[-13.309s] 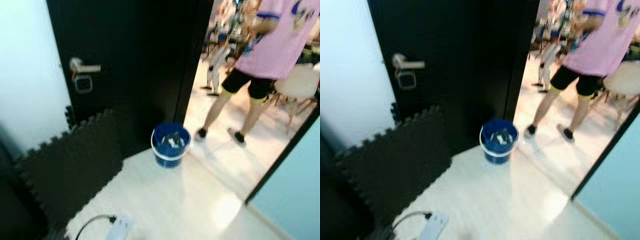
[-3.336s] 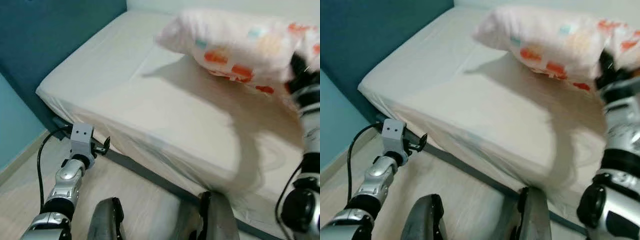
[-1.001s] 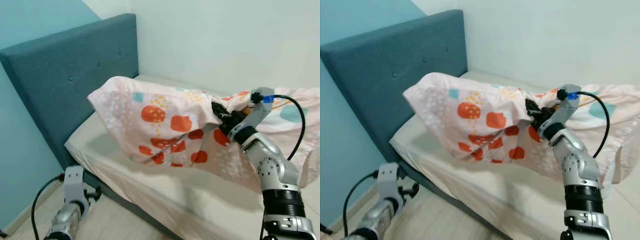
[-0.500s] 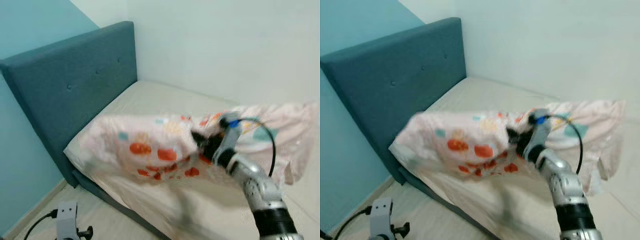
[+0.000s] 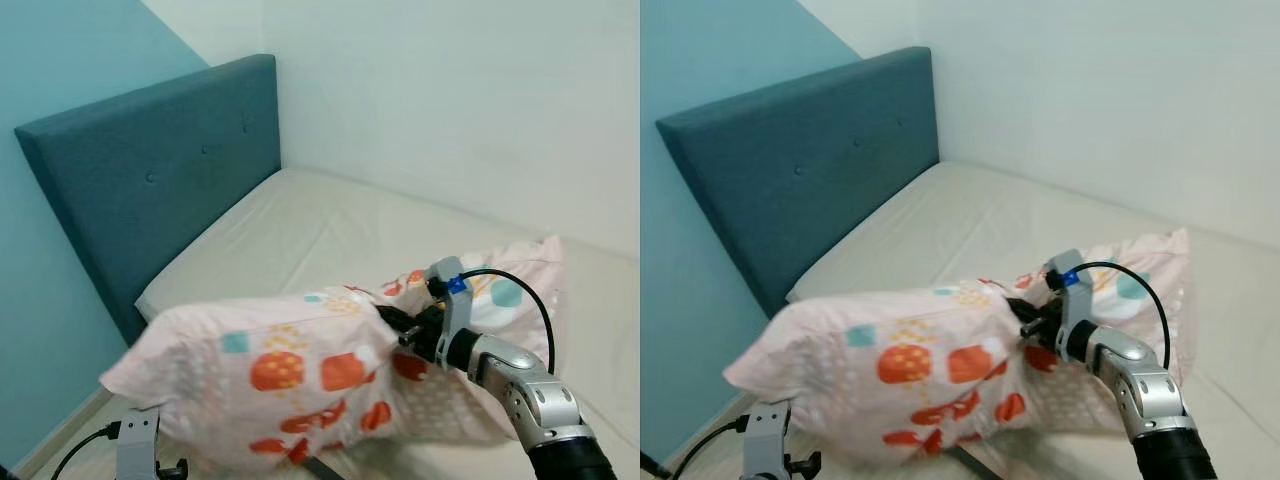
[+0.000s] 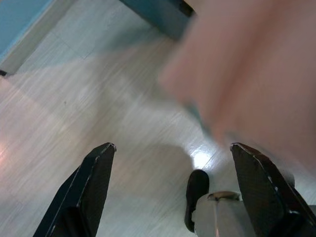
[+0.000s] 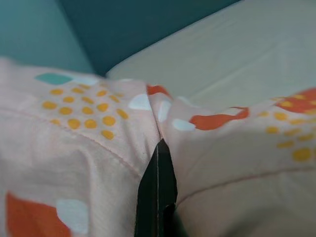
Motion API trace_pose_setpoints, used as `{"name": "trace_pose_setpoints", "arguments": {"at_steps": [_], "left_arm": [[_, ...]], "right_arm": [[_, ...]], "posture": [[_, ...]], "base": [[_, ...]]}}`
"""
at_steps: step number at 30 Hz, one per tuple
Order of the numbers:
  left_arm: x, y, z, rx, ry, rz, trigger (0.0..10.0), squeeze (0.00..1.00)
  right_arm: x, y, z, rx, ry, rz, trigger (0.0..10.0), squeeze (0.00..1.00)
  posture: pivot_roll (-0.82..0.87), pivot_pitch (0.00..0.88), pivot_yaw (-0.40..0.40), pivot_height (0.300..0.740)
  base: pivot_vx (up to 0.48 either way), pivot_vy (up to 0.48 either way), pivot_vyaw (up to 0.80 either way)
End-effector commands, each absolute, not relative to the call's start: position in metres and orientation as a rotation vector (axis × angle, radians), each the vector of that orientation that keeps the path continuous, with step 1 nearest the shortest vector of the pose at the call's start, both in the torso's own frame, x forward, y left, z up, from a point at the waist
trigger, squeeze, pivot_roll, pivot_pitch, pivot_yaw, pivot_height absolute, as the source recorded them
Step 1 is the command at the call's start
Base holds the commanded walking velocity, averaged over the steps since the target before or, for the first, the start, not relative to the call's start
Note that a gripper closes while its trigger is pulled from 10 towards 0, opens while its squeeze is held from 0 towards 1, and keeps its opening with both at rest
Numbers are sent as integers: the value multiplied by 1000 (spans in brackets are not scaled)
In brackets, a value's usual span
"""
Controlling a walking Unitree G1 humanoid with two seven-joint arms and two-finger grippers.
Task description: Clean up the room
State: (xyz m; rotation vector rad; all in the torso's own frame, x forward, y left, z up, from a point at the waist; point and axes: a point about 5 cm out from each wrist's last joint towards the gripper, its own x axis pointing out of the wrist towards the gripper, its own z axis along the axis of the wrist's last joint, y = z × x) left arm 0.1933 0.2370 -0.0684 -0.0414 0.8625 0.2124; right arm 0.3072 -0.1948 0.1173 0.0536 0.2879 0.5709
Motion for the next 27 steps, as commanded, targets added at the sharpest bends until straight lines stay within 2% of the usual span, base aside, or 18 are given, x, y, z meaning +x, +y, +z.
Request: {"name": "trace_pose_setpoints", "arguments": {"at_steps": [1, 4, 10, 27], "left_arm": [[190, 238, -70, -29, 881, 206, 10000, 0], [191, 236, -70, -33, 878, 203, 10000, 0], [193, 235, -70, -35, 876, 199, 10000, 0], [195, 227, -70, -49, 878, 180, 10000, 0]], "right_arm": [[317, -193, 145, 33, 132, 564, 10000, 0], [314, -174, 146, -6, 96, 645, 10000, 0], [313, -163, 146, -16, 90, 685, 10000, 0], [313, -149, 153, 25, 22, 724, 10000, 0]], "posture": [[27, 0, -15, 740], [28, 0, -14, 740], [30, 0, -16, 740], [20, 0, -11, 740]], "base": [[0, 0, 0], [0, 0, 358], [0, 0, 556], [0, 0, 617]]}}
